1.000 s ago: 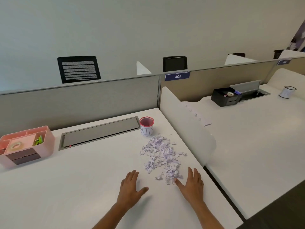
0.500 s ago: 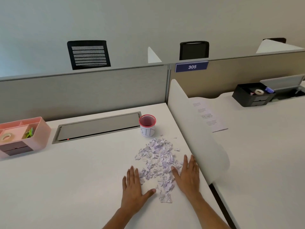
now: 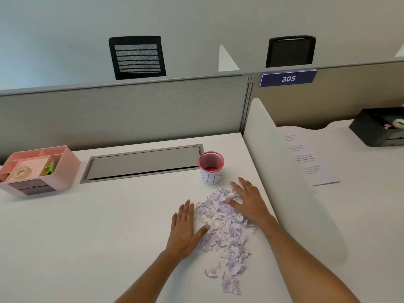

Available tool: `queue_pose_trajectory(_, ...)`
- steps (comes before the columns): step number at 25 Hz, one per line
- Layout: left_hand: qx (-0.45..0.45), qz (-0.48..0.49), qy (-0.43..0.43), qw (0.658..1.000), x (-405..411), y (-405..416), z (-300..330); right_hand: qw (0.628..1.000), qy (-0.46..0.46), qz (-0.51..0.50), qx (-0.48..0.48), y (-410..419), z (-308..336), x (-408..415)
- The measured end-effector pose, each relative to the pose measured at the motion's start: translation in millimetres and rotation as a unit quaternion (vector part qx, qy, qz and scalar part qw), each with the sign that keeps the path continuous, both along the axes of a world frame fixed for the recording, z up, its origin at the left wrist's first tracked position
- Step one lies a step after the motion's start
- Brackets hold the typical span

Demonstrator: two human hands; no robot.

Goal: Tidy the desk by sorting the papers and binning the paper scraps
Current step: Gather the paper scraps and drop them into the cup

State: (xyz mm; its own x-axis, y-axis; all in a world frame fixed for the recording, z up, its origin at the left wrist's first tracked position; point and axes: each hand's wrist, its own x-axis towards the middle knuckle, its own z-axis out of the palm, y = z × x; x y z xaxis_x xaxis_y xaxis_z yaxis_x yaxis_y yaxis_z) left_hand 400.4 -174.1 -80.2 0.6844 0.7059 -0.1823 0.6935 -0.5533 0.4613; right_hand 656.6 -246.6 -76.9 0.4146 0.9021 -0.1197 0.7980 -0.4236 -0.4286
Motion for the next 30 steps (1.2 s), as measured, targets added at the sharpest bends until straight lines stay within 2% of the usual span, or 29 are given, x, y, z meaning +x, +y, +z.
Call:
queue_pose_trajectory(5, -0.025, -0.005, -0.034, 0.999, 20, 26, 4, 0.996, -0.020, 0.085, 0.005, 21, -2, -31)
queue_pose_trajectory(10, -0.046, 0.011, -0.072, 0.996, 15, 25, 4, 0.985, 0.069, 0.155, 0.023, 20, 6, -89)
queue_pose_trajectory(11, -0.050, 0.015, -0.080, 0.995, 8, 24, 2, 0.984, 0.088, 0.153, 0.029, 15, 11, -92)
queue_pose_trajectory(13, -0.053, 0.020, -0.086, 0.995, -11, 21, -2, 0.989, 0.068, 0.118, 0.055, -5, 17, -91)
queue_pose_trajectory(15, -0.049, 0.017, -0.082, 0.995, -29, 15, -6, 0.997, 0.011, 0.021, 0.068, -39, 11, -80)
queue_pose_trajectory(18, -0.026, 0.002, -0.059, 0.998, -46, 0, -7, 0.992, -0.040, -0.114, 0.022, -86, 0, -75)
queue_pose_trajectory(20, -0.009, -0.011, -0.048, 0.999, -50, -10, -7, 0.992, -0.067, -0.104, -0.001, -88, -5, -93)
queue_pose_trajectory(25, 0.014, -0.069, -0.004, 0.998, -61, -24, -4, 0.999, -0.028, -0.029, 0.005, -38, -6, -148)
queue_pose_trajectory(28, -0.004, -0.033, -0.049, 0.998, -76, -29, 0, 0.997, 0.059, 0.019, 0.037, -25, 3, -156)
queue_pose_trajectory(30, -0.005, -0.022, -0.068, 0.997, -86, -34, -2, 0.992, 0.099, 0.011, 0.073, -42, 11, -152)
